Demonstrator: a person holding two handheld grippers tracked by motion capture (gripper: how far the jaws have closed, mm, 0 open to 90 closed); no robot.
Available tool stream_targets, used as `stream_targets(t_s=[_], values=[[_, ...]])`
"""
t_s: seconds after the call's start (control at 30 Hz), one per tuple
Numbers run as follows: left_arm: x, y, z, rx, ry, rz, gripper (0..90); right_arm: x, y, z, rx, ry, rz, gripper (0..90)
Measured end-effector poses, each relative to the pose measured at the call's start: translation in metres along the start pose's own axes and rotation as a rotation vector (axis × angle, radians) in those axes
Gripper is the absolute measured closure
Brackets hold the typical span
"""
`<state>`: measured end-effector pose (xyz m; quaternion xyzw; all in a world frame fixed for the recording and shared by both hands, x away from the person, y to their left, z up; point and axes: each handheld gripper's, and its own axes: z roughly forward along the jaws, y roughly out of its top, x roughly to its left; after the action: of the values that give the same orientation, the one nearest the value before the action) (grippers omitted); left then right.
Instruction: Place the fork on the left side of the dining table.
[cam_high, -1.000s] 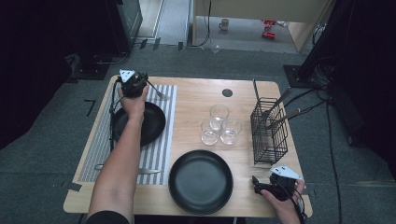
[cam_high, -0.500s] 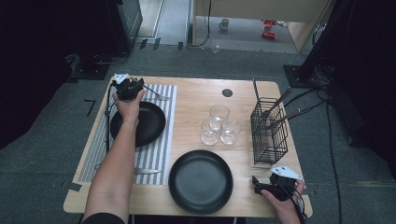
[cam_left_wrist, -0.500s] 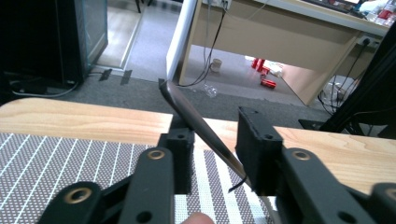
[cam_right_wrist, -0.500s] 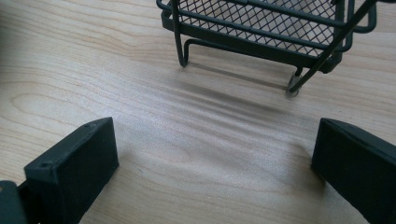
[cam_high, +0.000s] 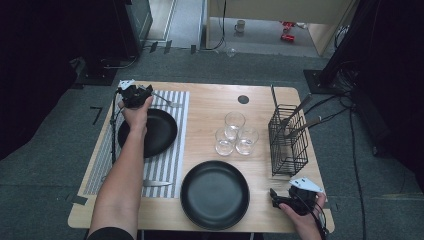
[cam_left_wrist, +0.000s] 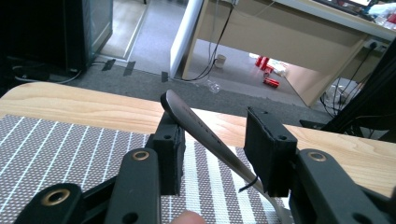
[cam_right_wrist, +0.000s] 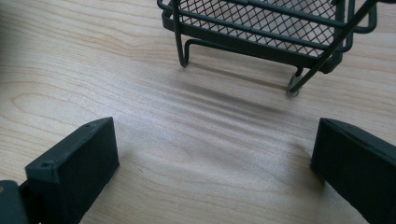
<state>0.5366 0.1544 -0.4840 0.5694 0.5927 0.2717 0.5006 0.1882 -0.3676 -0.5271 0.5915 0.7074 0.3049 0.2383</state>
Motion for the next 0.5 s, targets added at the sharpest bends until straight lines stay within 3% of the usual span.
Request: stream_targets(t_s=[0.33,0.5], values=[[0.007,-0.001,0.000,0.022,0.035,-0.004,54.6,0.000,0.000,0.000,0.000,0.000,0.000,0.0],[0.013,-0.003,-0.001,0.029,0.052,-0.028,54.4,0.000,0.000,0.000,0.000,0.001,0.000,0.0]])
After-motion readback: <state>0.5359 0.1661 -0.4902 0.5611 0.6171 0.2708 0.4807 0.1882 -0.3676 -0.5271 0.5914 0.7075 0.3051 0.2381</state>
